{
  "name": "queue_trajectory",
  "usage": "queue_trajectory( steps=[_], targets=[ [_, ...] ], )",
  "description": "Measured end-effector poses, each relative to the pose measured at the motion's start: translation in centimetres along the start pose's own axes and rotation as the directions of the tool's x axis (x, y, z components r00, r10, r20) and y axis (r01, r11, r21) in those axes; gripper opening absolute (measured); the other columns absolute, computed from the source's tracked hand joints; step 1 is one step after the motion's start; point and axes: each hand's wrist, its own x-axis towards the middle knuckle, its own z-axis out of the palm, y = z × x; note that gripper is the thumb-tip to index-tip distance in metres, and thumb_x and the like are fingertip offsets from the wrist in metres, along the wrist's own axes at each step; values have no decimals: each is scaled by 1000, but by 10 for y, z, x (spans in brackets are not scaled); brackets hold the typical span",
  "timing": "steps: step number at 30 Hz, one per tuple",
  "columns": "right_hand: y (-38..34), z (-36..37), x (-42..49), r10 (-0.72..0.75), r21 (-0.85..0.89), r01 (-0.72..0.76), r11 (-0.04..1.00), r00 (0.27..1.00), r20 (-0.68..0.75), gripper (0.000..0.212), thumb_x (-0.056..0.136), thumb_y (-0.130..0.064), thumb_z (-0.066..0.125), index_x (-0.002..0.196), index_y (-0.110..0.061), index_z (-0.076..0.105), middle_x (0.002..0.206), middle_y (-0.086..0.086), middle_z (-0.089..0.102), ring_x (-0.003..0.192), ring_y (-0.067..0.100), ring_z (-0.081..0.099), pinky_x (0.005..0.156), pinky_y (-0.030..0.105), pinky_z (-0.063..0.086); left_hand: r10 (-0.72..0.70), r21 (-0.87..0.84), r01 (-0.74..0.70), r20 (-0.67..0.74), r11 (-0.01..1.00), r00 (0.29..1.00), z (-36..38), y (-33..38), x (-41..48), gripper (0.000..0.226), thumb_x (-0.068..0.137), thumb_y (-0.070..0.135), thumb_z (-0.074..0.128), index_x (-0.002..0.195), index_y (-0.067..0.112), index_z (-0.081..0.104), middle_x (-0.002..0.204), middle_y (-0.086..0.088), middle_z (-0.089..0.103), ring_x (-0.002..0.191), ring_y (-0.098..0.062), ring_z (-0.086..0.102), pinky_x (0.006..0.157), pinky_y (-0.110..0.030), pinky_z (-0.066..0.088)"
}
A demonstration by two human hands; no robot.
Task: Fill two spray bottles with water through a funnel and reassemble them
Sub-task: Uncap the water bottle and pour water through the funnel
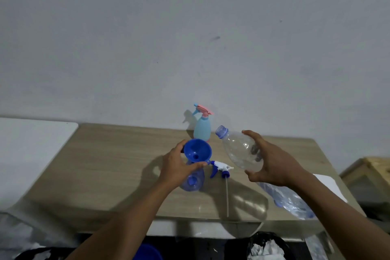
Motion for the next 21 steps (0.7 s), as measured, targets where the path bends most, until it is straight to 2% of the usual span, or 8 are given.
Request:
queue_trajectory(
  steps=[8, 14, 18, 21],
  targets=[
    [-11, -15, 11, 12, -215, 23, 976, 987, 160, 109, 64, -45, 77, 146, -55, 6, 105, -18, 49, 85, 7, 50, 79, 34, 55, 1, -1, -1, -18, 1000, 1000, -2, 3, 1, 77, 50, 50, 94, 117, 40, 57, 106, 22, 65, 103, 3, 59, 90, -22, 49],
    [-14, -15, 19, 26, -298, 37, 954, 979, 204, 110, 61, -47, 76, 145, -54, 6, 114, -8, 61, 101, 22, 61, 79, 37, 55, 4, 10, -4, -13, 1000, 1000, -2, 4, 0, 74, 50, 49, 94, 111, 46, 54, 101, 28, 63, 100, 9, 57, 89, -20, 48],
    [-16, -13, 22, 30, -321, 44, 946, 975, 222, 110, 58, -48, 76, 145, -53, 8, 115, -7, 63, 99, 25, 62, 76, 39, 56, 9, 14, -9, -9, 1000, 1000, -1, 5, -1, 71, 50, 47, 94, 106, 51, 51, 99, 30, 62, 98, 12, 56, 85, -14, 45],
    [-16, -14, 24, 32, -355, 54, 933, 972, 232, 111, 58, -47, 77, 146, -51, 9, 113, -5, 63, 97, 25, 62, 76, 38, 56, 10, 15, -10, -3, 1000, 1000, -1, 5, -1, 72, 50, 46, 95, 109, 47, 53, 99, 30, 62, 98, 11, 56, 83, -12, 44]
  ],
)
